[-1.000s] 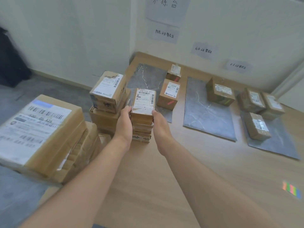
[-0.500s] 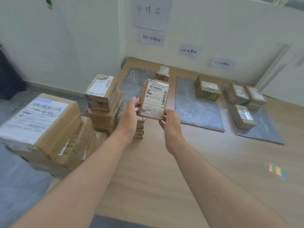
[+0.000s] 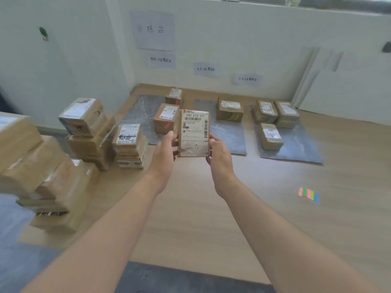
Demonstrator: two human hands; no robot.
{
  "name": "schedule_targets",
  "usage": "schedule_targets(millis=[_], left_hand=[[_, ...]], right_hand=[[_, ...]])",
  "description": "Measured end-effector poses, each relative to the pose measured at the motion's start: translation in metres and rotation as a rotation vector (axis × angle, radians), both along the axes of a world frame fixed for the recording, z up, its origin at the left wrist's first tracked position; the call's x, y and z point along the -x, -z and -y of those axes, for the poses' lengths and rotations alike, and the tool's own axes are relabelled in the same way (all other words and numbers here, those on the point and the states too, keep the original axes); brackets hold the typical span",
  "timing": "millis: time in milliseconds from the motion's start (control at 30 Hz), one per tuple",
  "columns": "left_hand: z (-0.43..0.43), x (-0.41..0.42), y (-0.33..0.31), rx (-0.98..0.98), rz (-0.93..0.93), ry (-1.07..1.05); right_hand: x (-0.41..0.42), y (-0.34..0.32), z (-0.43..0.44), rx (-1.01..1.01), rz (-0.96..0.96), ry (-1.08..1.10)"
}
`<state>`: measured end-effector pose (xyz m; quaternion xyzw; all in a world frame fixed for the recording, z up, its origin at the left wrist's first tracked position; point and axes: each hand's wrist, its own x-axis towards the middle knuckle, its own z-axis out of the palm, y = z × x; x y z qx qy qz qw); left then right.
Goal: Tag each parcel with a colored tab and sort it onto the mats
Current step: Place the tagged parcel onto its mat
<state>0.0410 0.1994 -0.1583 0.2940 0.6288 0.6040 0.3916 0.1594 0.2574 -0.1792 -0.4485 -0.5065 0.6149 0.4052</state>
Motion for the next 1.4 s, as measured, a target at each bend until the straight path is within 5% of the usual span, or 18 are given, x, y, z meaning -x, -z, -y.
schedule_targets(millis=[467,1000,1400], left_hand=[[-0.057,-0.149,0.064,0.142,0.133,0.12],[-0.046,-0.158,0.198,0.478,0.226,0.211],[-0.036,-0.151,0.218,0.459,0.268,0.253]], right_hand=[[-0.174,0.059,-0.041,0.152,0.082,0.096],[-0.195,0.188,-0.009,0.526,0.118,0.192],[-0.182,0.202,0.002,0.533,0.161,0.191]])
